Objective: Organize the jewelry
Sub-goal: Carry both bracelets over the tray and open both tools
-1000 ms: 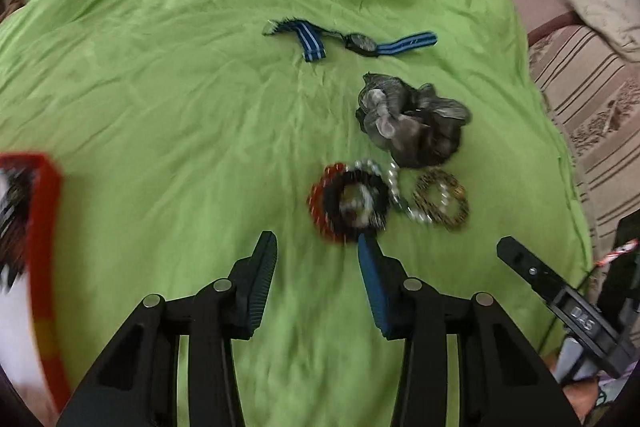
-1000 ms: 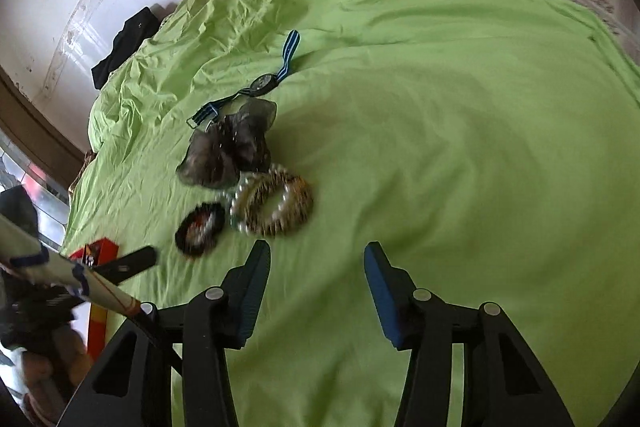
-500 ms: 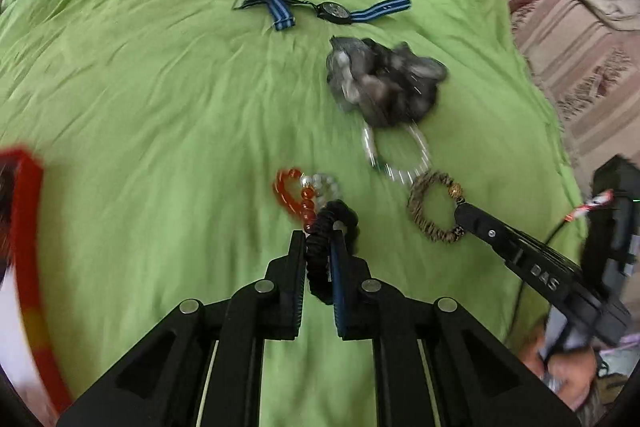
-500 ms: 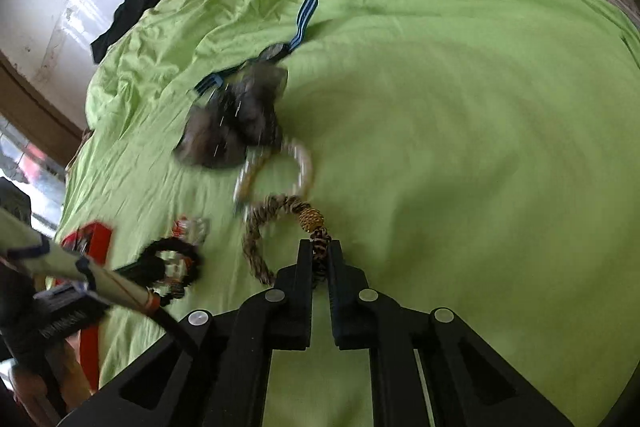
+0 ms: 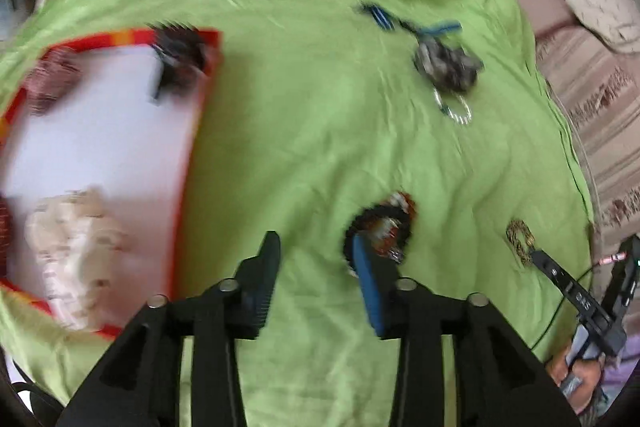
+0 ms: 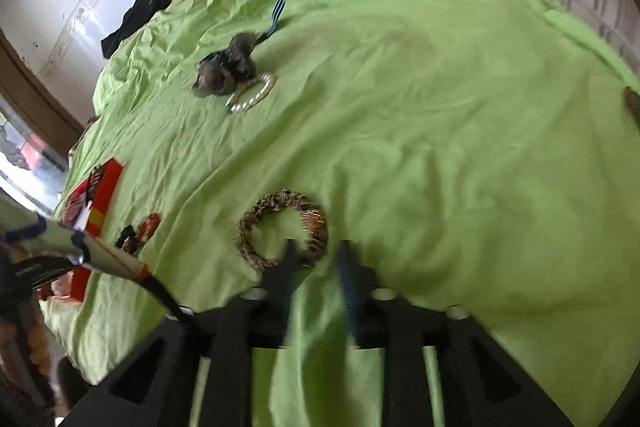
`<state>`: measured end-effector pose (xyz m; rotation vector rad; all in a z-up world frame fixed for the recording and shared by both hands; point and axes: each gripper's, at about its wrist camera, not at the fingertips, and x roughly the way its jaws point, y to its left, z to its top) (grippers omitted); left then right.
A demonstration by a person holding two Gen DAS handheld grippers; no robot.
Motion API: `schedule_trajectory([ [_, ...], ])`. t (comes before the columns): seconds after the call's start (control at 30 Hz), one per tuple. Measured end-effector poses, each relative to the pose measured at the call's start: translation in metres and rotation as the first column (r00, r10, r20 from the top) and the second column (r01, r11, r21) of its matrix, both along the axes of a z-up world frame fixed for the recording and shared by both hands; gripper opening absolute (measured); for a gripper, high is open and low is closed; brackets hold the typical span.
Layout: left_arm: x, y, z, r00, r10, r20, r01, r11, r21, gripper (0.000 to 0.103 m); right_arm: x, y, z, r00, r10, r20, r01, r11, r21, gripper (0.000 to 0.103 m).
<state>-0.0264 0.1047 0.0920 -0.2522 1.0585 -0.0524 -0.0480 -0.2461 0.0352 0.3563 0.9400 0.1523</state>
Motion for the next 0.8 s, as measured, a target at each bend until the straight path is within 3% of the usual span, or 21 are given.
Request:
schedule_trajectory([
  [0.1, -0.005, 0.000, 0.003, 1.000, -0.028, 0.002, 0.028, 1.000, -0.002, 0.041, -0.003, 0.000, -0.003, 0.999, -0.014, 0.033, 0.013, 1.000, 0.016, 0.040],
  [0.23, 0.002, -0.016, -0.006, 0.997, -0.081, 0.006, 0.081, 0.997, -0.006, 0.041, -0.004, 0.007, -0.011, 0.998, -0.017, 0.061, 0.018, 0.999, -0.026, 0.041],
  [0.43, 0.033, -0.047, -0.029, 0.980, -0.197, -0.041, 0.196, 0.980, -0.024, 0.040, 0.000, 0.004, -0.014, 0.997, -0.028, 0.069, 0.027, 1.000, 0.013, 0.041],
  [0.47, 0.039, -0.049, -0.034, 0.977, -0.203, -0.062, 0.201, 0.979, -0.034, 0.024, -0.001, 0.004, -0.015, 0.997, -0.026, 0.070, 0.025, 1.000, 0.014, 0.041],
  [0.5, 0.042, -0.049, -0.035, 0.978, -0.196, -0.072, 0.194, 0.980, -0.038, 0.002, -0.001, 0.004, -0.015, 0.997, -0.023, 0.071, 0.022, 1.000, 0.011, 0.041],
  [0.63, 0.048, -0.032, -0.016, 0.991, -0.136, -0.019, 0.131, 0.979, -0.159, 0.000, 0.001, 0.006, -0.015, 0.997, -0.022, 0.075, 0.022, 1.000, -0.005, 0.031],
  [0.8, 0.055, -0.019, -0.007, 0.997, -0.078, -0.006, 0.076, 0.984, -0.161, 0.000, 0.005, 0.003, -0.017, 0.997, -0.031, 0.067, 0.029, 0.999, 0.029, 0.031],
])
